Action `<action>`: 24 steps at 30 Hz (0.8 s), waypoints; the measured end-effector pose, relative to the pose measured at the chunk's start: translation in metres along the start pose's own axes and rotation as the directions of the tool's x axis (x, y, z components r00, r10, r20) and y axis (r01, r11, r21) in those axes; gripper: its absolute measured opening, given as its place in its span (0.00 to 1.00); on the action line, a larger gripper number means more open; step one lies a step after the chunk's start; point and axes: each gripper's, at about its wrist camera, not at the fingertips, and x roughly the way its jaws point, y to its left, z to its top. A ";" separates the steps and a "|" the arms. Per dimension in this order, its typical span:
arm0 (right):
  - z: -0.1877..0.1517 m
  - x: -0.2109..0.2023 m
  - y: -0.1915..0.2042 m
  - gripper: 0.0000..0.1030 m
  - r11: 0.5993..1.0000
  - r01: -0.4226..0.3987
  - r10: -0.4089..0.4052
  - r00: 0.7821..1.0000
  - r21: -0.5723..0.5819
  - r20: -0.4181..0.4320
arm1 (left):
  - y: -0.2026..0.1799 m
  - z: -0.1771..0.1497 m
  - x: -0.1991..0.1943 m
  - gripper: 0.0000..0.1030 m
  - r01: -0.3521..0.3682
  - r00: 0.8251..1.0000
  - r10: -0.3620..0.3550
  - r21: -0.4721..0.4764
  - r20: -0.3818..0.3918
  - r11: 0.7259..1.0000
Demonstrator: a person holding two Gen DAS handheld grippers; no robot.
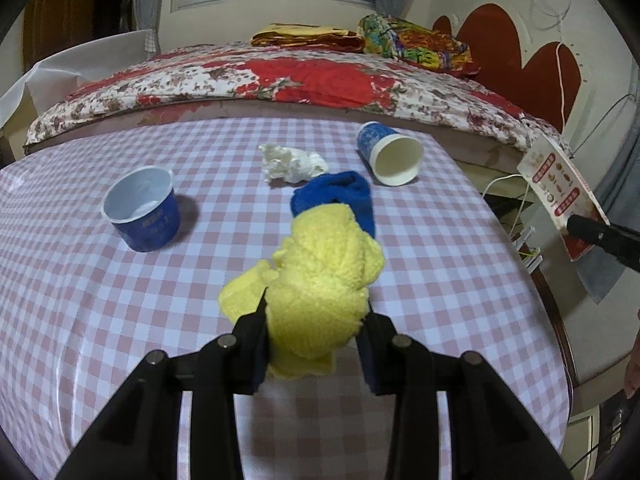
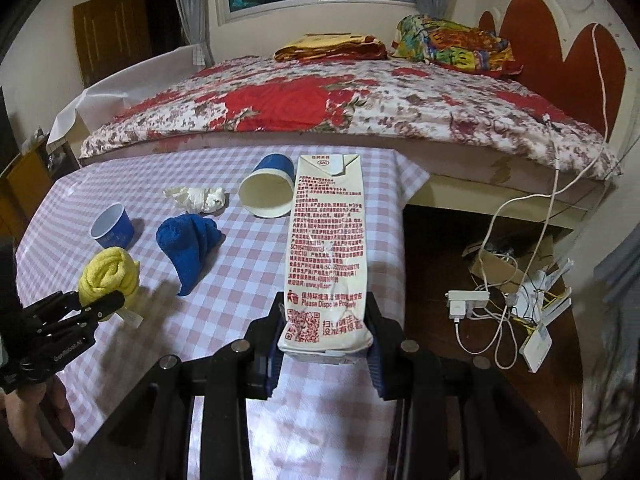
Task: Collect trash
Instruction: 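Carry the yellow cloth and milk carton over the black bin with both tools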
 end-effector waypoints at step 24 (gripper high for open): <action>-0.108 -0.118 -0.111 0.36 0.980 0.165 -0.166 0.986 0.112 -0.004 | -0.130 -0.034 -0.045 0.37 0.163 0.987 -0.163 0.187 -0.015 0.969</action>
